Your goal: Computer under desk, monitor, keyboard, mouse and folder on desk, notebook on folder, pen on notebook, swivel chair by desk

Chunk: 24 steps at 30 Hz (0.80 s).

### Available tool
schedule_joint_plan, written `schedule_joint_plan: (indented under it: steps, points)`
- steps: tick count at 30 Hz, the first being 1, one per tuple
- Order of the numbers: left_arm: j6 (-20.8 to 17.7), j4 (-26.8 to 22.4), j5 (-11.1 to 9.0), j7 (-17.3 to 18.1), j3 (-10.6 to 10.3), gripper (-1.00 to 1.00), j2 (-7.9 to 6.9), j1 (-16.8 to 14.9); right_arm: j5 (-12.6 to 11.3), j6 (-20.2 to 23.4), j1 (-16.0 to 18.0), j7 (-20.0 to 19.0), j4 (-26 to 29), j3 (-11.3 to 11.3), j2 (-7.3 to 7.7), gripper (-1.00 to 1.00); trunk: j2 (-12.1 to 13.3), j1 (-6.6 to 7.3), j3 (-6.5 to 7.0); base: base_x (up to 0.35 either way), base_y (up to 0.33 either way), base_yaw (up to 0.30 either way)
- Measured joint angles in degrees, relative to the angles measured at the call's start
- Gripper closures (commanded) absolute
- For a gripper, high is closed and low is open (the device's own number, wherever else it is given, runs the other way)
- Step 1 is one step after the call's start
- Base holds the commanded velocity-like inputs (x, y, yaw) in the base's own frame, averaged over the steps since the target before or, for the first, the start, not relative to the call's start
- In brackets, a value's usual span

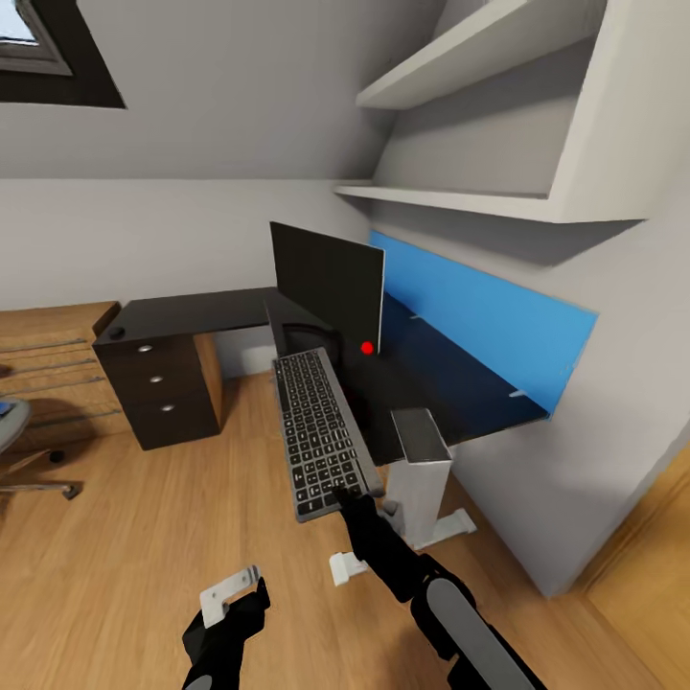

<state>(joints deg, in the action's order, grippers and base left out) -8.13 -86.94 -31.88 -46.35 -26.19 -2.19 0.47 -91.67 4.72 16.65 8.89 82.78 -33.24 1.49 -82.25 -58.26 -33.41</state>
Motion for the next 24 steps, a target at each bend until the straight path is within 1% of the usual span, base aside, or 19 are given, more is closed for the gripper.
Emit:
schedule_joint_plan:
  steps: [13,15,19,22,24]
  points:
    - [0.0,-0.02,0.05,-0.08,0.0,-1.0,0.01,0.0,-0.07,0.47,-0.01,-0.22,0.05,-0.09,0.14,1.0,0.0,-0.01,0.35,0.213,0.275,0.251]
    - [0.0,-0.03,0.07,-0.09,0.0,-1.0,0.01,0.0,-0.12,1.35,0.0,-1.0,0.13,-0.08,0.22,1.0,0.0,-0.01,0.36,0.191,0.289,0.093]
    - [-0.01,-0.05,0.08,-0.09,0.0,-1.0,0.03,0.0,-0.03,4.83,0.0,-3.84,0.02,-0.07,0.37,1.0,0.0,-0.01,0.36,0.191,0.29,0.027]
    - [-0.01,-0.06,0.11,-0.1,0.0,-1.0,0.04,0.0,0.11,6.84,0.0,-4.78,-0.08,0.02,0.47,1.0,0.0,-0.01,0.36,0.191,0.29,0.004]
    - [-0.01,-0.06,0.11,-0.1,0.0,-1.0,0.04,0.0,0.16,7.29,0.0,-4.85,-0.06,0.02,0.52,1.0,0.0,-0.01,0.36,0.197,0.289,0.001]
